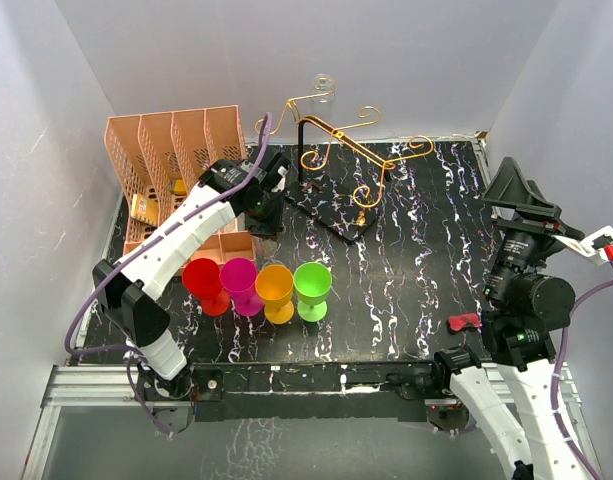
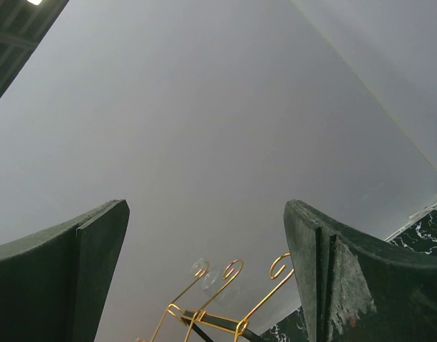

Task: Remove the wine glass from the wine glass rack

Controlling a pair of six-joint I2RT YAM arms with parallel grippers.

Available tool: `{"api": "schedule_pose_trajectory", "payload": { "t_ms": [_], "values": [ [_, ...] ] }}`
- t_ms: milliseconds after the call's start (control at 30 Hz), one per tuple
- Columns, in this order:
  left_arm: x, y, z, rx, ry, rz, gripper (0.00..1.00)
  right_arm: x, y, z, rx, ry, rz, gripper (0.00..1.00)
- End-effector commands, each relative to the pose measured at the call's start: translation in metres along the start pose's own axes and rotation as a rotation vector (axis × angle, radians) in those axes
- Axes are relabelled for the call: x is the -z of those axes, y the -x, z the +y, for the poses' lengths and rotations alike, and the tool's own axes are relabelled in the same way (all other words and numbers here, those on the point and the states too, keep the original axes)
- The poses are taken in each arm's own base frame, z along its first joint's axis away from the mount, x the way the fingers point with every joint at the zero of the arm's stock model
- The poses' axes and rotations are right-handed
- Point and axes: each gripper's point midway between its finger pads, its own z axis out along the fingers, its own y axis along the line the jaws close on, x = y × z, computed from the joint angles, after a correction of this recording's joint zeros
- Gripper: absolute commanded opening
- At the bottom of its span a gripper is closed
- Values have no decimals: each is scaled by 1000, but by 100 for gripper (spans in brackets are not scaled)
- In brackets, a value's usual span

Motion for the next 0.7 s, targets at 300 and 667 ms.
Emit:
{"api": "schedule_pose_trajectory", "payload": {
  "t_ms": [300, 667],
  "values": [
    [-10, -3, 6, -34, 33, 7, 0, -3, -1, 3, -4, 7, -1, 99],
    [-14, -6, 8, -42, 41, 18, 15, -4, -4, 3, -1, 6, 7, 100]
  ]
}}
